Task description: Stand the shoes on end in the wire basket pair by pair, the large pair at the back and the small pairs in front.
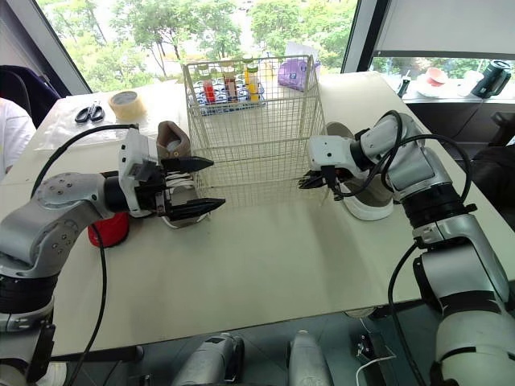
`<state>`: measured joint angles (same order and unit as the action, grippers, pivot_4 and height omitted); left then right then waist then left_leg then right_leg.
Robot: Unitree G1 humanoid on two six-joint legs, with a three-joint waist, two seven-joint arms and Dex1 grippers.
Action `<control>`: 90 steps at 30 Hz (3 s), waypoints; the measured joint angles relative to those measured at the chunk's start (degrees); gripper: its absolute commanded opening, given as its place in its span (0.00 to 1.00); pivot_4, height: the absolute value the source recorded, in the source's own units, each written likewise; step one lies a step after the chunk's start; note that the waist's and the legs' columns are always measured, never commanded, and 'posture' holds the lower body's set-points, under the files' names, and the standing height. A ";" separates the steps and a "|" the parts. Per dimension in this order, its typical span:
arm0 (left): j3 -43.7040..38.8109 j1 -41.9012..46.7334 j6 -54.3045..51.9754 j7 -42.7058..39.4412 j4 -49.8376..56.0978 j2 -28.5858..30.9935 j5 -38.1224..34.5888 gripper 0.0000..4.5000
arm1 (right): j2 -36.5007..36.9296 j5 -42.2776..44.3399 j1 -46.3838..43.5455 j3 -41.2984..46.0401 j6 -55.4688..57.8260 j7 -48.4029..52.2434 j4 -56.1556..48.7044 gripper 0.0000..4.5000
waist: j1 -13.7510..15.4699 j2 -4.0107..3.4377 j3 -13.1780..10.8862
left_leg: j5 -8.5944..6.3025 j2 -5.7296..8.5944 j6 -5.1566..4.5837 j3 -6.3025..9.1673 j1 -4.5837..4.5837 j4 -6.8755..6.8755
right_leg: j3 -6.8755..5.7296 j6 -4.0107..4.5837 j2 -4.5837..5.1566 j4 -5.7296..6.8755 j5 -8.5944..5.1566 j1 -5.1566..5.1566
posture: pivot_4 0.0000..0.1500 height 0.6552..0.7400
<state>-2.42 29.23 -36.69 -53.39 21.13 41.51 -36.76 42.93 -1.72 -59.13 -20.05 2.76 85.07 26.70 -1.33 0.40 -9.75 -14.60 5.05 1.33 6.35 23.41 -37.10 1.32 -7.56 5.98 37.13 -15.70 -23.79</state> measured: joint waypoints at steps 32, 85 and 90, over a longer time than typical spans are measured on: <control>-1.07 0.95 -0.68 -1.09 -0.47 -0.70 -1.43 1.00 | 5.91 9.31 5.44 19.14 22.01 -9.43 -23.13 0.99 | 0.87 0.00 0.00 | 0.01 0.02 0.03 0.06 0.03 -0.03 | 0.09 0.01 0.00 0.12 0.00 -0.08 | 1.00 1.00; 1.00 3.13 -1.73 7.65 -0.65 -8.81 -2.22 1.00 | -4.32 19.96 30.04 43.73 54.47 -62.96 -43.67 0.04 | 1.41 -0.11 -0.03 | 0.05 0.01 0.04 0.01 -0.03 -0.06 | 0.10 0.10 -0.06 0.22 0.07 -0.02 | 1.00 1.00; 0.88 5.49 -1.41 6.80 -3.21 -8.81 -2.24 1.00 | 3.54 21.61 21.82 45.77 54.21 -62.24 -46.17 0.04 | 1.69 -0.10 -0.03 | 0.05 0.01 0.03 0.02 -0.01 -0.05 | 0.07 0.10 -0.06 0.15 0.07 0.02 | 1.00 1.00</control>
<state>-1.54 34.72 -38.09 -46.59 17.93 32.70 -39.00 46.47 19.89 -37.31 25.72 56.97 22.83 -19.47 0.36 0.29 -9.77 -14.56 5.05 1.36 6.38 23.40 -37.16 1.39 -7.46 5.92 37.28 -15.63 -23.77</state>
